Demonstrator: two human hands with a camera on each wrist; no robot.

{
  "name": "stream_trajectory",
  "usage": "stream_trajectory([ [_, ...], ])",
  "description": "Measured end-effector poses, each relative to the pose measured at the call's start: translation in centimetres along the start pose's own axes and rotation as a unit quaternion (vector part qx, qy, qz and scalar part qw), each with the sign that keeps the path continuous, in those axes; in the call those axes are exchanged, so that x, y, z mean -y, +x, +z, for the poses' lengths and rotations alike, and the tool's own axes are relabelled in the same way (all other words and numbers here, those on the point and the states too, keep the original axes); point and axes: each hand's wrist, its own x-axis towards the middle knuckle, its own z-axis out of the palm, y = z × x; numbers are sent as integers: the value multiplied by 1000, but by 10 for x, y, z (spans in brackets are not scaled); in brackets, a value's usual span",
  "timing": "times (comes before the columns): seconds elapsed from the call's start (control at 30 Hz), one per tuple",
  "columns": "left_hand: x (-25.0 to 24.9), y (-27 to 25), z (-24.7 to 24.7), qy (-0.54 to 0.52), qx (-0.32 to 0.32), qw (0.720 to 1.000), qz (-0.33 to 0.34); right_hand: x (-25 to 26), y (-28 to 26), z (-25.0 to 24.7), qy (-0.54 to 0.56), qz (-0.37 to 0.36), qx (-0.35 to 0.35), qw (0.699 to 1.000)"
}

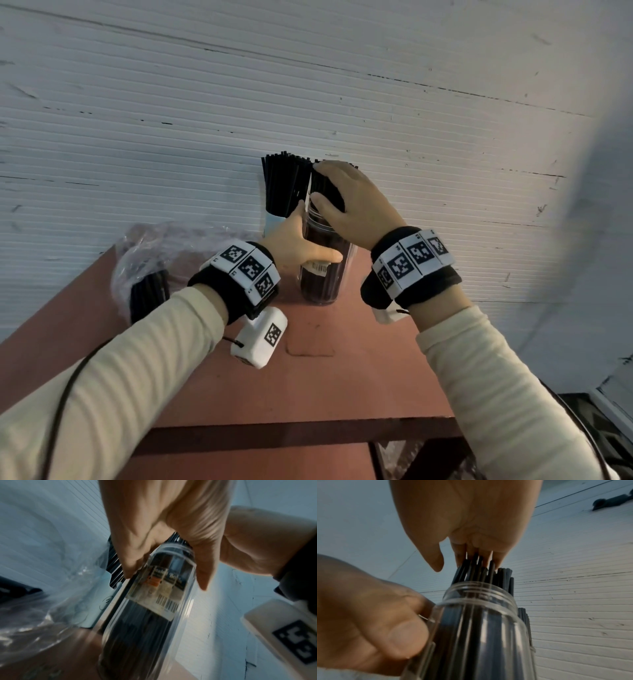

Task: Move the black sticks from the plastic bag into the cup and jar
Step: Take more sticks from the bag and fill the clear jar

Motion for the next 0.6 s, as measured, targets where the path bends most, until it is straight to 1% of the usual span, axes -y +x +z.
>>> stream_trajectory([
  [0.03,0,-3,-4,1,-7,1000,-7,3,0,-1,5,-5,-21,1000],
  [0.1,-1,-12,-15,-10,-42,999,-6,13,0,-1,26,-19,-69,997],
  [0.2,-2,-35,-39,-16,-119,992,30,32,-2,4,76,-43,-138,987],
  [0.23,-3,-44,-49,-13,-144,989,41,40,-4,8,101,-40,-144,984],
  [0.27,-2,-53,-60,-4,-168,985,49,49,-6,13,128,-31,-137,982],
  [0.33,2,-70,-81,24,-209,976,61,65,-8,26,172,-2,-82,982],
  [0.37,7,-79,-93,38,-223,972,65,74,-8,36,182,17,-37,982],
  [0.4,10,-85,-100,53,-230,969,67,77,-9,43,178,37,17,983],
  [0.47,23,-96,-118,102,-243,964,43,90,-8,63,150,54,137,978],
  [0.53,39,-104,-135,164,-223,961,0,103,-8,80,128,51,228,964],
  [0.6,55,-111,-151,198,-165,965,-46,117,-5,92,123,47,288,949],
])
